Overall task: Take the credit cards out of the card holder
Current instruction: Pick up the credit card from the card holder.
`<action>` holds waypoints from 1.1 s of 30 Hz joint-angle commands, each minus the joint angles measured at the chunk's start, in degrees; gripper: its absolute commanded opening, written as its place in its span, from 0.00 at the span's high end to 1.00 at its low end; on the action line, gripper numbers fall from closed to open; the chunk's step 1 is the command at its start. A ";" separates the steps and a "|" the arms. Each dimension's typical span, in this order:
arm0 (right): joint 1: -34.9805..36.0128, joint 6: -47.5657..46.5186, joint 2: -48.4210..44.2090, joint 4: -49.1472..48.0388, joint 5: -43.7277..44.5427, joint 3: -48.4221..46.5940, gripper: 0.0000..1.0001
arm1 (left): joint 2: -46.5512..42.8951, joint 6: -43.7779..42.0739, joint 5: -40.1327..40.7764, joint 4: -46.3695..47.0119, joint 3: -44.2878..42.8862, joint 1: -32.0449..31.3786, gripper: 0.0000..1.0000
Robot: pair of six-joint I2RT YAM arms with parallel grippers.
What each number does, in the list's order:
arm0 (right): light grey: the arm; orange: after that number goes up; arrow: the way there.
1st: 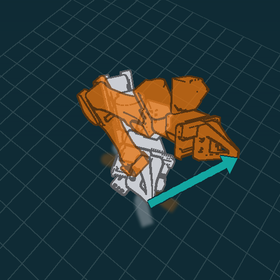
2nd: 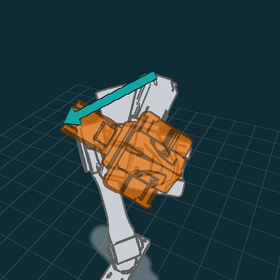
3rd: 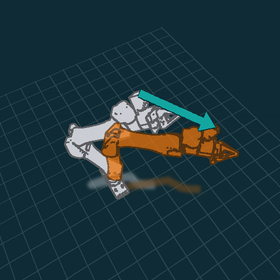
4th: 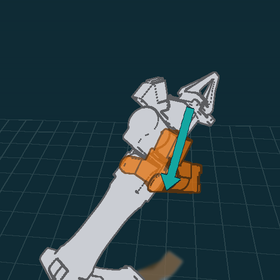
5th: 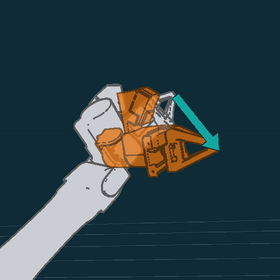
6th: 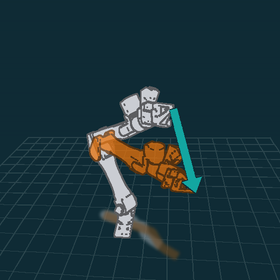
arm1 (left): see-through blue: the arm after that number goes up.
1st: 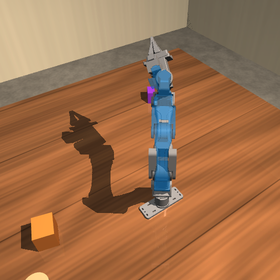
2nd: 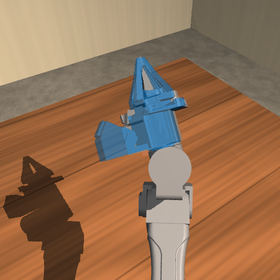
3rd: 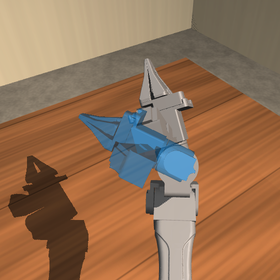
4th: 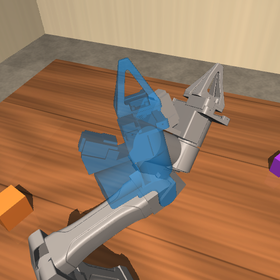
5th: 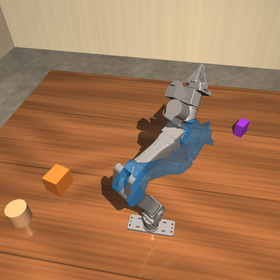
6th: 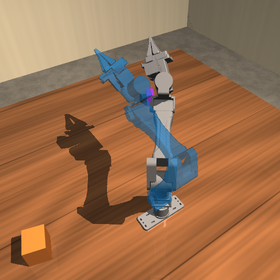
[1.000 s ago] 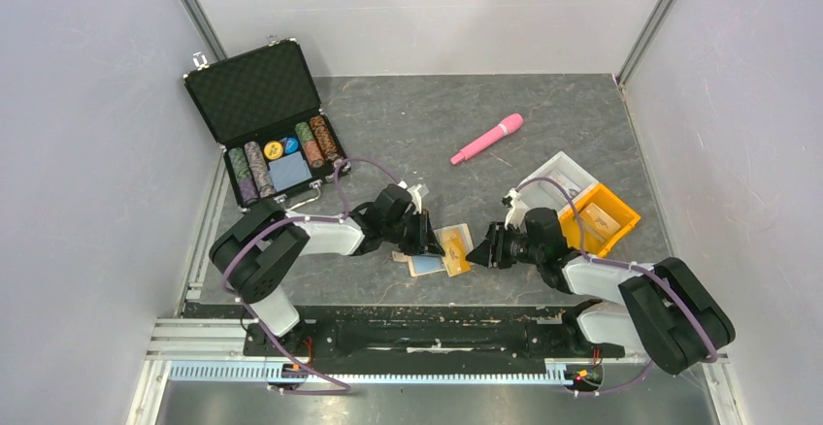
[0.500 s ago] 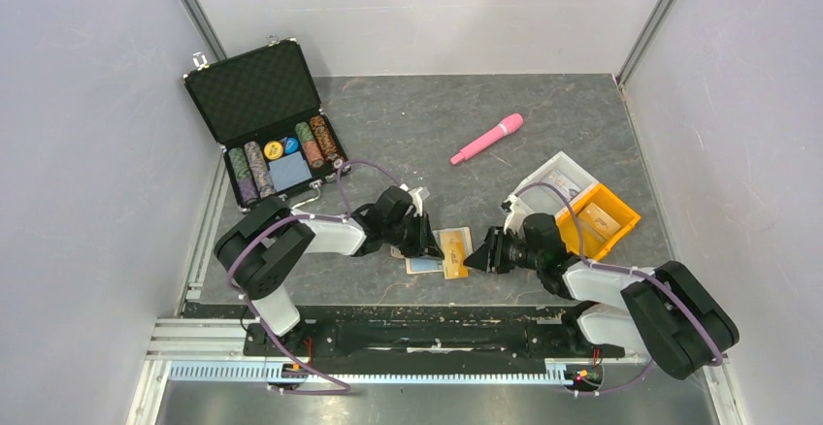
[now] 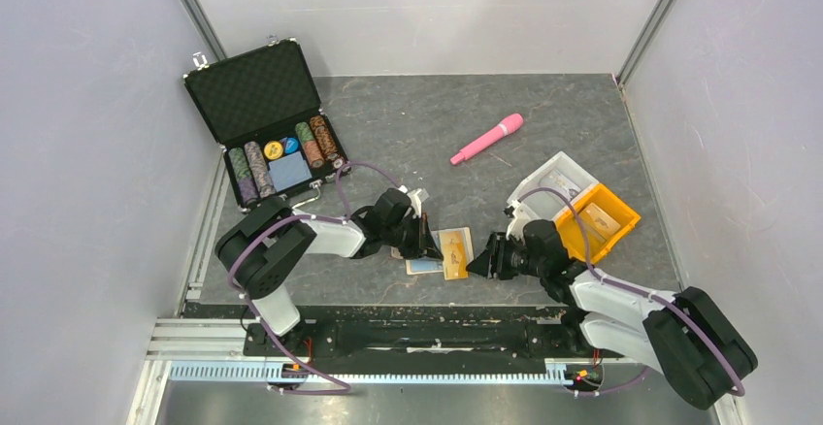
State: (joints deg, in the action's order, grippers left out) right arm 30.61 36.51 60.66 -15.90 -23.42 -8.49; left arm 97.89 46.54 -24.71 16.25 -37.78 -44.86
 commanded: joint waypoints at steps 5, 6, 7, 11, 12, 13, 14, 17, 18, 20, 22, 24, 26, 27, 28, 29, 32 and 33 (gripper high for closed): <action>2.65 5.53 -0.72 -3.70 2.90 1.99 0.57 | 1.62 1.70 -2.00 1.53 1.12 -0.32 0.92; 3.12 5.99 -0.61 -3.80 3.60 2.03 0.57 | 1.67 1.79 -2.16 1.54 1.13 -0.39 0.92; 3.59 6.54 -0.56 -3.83 3.96 2.04 0.58 | 1.57 1.84 -2.26 1.52 1.08 -0.36 0.92; 5.42 8.29 -0.03 -4.90 5.26 2.42 0.58 | 1.52 2.09 -2.21 1.45 1.22 -0.40 0.92; 5.93 8.56 0.25 -4.93 5.92 2.48 0.58 | 1.60 2.33 -1.75 1.50 1.57 -0.40 0.93; 6.11 8.58 0.80 -4.80 6.43 2.43 0.58 | 1.74 2.81 -1.33 1.46 1.82 -0.40 0.92; 6.13 8.67 1.30 -5.02 6.46 2.42 0.58 | 1.82 3.00 -1.23 1.59 1.95 -0.40 0.93; 6.93 9.22 2.84 -7.14 5.95 2.22 0.58 | 1.90 3.30 -1.14 2.06 2.37 -0.64 0.93; 7.22 9.27 3.09 -7.65 6.21 2.12 0.59 | 1.79 3.33 -1.05 2.22 2.45 -0.67 0.93; 7.52 9.28 3.70 -8.74 6.16 2.20 0.60 | 1.72 3.55 -0.94 2.67 2.75 -0.80 0.93; 7.53 9.25 4.25 -9.84 5.64 2.58 0.64 | 1.57 3.73 -0.95 2.90 2.90 -0.80 0.93; 7.53 9.40 4.46 -10.83 5.35 2.86 0.71 | 1.13 3.73 -1.04 2.91 3.07 -0.84 0.93; 7.53 9.75 3.86 -11.80 5.29 3.27 0.82 | 0.46 3.97 -1.09 2.45 2.99 -0.84 0.93; 7.55 9.93 3.46 -12.24 5.28 3.38 0.89 | -0.09 4.19 -1.20 2.23 2.90 -0.84 0.92; 7.54 10.10 2.61 -12.46 5.35 3.44 0.98 | -0.91 4.49 -1.43 2.06 2.81 -0.84 0.92; 7.58 10.08 1.73 -12.91 5.24 3.56 1.00 | -2.15 4.73 -1.56 1.55 2.60 -0.84 0.92; 7.55 10.71 -1.98 -14.49 4.98 4.50 1.00 | -6.57 4.53 -1.32 -1.70 1.07 -0.84 0.87; 7.54 10.82 -3.20 -14.51 5.00 4.61 1.00 | -8.16 4.29 -0.86 -3.04 0.55 -0.84 0.82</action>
State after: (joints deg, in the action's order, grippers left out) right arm 37.78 46.74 61.78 -25.96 -19.03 -4.78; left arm 96.18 49.65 -25.93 17.30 -35.90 -45.15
